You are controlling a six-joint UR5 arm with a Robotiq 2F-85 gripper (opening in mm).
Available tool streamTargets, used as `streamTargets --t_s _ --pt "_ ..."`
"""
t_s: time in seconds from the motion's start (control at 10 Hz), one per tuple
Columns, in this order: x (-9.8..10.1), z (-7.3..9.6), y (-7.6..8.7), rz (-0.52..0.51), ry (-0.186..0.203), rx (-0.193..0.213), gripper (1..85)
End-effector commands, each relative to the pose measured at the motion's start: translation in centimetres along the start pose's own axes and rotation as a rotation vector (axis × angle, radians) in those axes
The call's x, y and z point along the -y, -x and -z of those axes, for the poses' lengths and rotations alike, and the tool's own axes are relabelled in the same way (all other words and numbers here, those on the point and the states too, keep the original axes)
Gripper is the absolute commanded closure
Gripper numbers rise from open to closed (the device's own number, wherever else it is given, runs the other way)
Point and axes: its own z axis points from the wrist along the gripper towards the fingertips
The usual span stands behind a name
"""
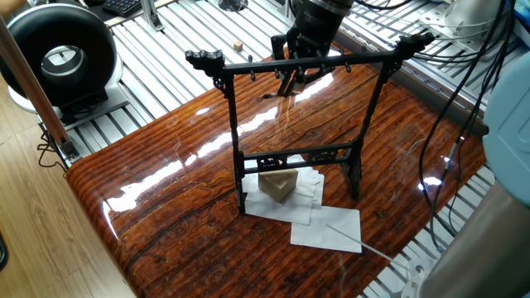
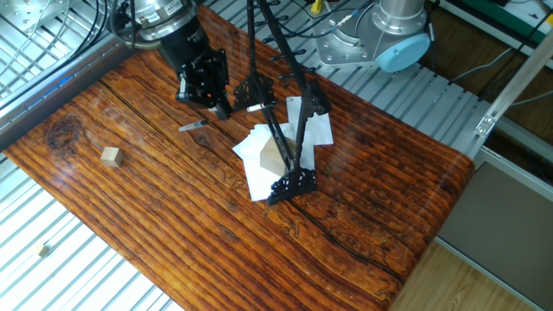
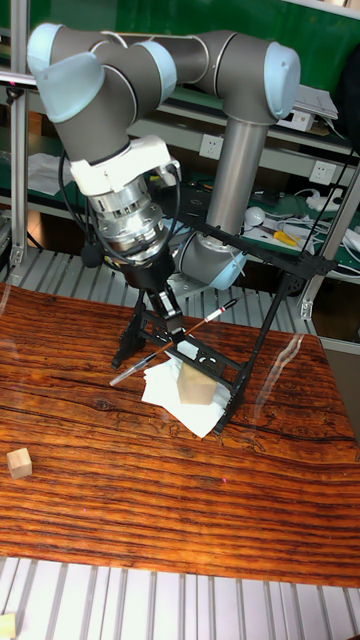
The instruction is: Place the brush on the pen rack
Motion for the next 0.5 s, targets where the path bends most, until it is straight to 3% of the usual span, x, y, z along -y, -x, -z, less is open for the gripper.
streamTargets --t_s 0.0,0.3,0.4 --pt "0.2 0.1 0.0 -0.002 -0.006 -0.002 84.7" --pt "0.6 0.2 -1.5 -0.03 -0.022 -0.058 84.7" --pt "1.1 0.3 -2.9 -0.052 -0.045 -0.114 84.7"
